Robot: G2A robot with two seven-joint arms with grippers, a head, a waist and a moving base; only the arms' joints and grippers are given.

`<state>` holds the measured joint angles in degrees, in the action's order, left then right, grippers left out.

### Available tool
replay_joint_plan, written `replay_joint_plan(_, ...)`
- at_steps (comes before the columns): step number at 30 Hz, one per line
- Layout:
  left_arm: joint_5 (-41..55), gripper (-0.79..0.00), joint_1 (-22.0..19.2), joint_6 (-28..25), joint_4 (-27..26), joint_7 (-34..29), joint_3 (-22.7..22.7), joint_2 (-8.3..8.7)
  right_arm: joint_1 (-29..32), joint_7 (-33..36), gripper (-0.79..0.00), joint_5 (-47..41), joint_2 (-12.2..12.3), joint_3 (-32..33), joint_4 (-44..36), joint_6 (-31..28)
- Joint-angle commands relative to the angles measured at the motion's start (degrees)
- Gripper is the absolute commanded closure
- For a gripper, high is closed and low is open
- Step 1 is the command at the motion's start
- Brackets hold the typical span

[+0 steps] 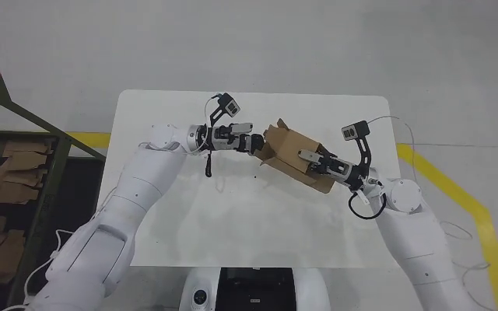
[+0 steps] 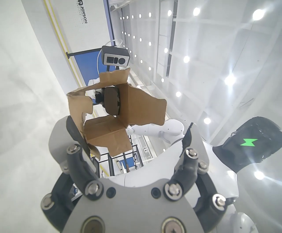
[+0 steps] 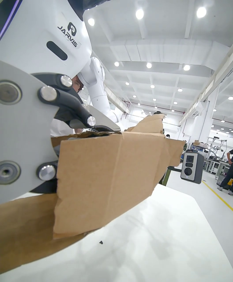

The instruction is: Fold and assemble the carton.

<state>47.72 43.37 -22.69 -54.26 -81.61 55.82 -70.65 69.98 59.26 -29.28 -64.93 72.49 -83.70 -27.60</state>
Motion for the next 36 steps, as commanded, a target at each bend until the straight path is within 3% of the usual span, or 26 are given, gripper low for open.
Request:
replay_joint_plan(1, 0.85, -0.785, 0.17, 0.56, -0.11, -0.54, 0.21, -0.09, 0.0, 0.3, 0.0, -0.22, 0.02, -0.01, -0.01, -0.14)
replay_joint_plan(36, 1.74, -0.785, -1.3, 3.5, 0.39, -3.48, -0.9, -3.24, -0.54, 3.54, 0.0, -3.48, 0.08, -1.54, -0.12, 0.11)
